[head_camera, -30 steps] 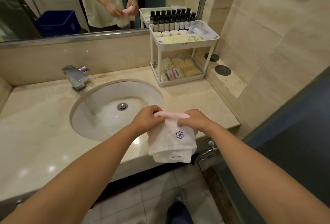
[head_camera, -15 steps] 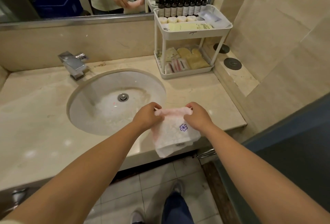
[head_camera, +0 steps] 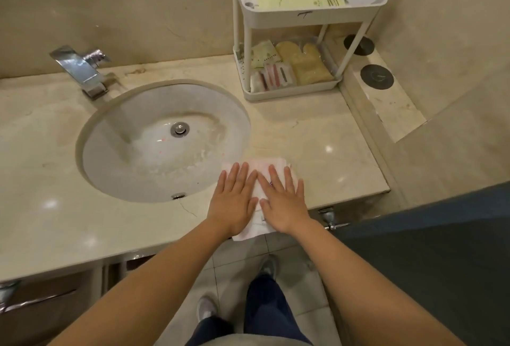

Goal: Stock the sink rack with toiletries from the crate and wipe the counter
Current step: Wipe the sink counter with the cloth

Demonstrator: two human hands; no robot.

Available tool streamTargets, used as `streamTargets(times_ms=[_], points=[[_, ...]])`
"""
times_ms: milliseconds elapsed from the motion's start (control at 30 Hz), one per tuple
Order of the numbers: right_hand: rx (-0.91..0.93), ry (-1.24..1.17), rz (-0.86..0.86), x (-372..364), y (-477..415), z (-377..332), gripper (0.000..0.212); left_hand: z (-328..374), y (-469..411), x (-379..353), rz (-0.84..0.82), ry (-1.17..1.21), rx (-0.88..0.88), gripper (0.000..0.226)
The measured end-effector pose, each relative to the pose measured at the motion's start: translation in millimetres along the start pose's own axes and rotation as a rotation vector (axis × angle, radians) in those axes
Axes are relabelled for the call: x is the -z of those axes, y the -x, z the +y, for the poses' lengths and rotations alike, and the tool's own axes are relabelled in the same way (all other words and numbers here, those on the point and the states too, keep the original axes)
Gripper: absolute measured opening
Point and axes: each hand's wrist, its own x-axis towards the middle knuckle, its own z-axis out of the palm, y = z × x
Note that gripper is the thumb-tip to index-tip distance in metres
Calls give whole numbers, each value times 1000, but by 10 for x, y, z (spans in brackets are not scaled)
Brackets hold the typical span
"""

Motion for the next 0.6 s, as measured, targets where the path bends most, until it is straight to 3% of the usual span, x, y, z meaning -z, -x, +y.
streamTargets(times_ms=[267, 600], points=[[75, 79, 107, -99, -81, 228, 62, 28, -128, -148, 164, 30, -57, 61], [4, 124, 100, 183, -213, 663, 63, 278, -612, -62, 155, 22, -124, 63]])
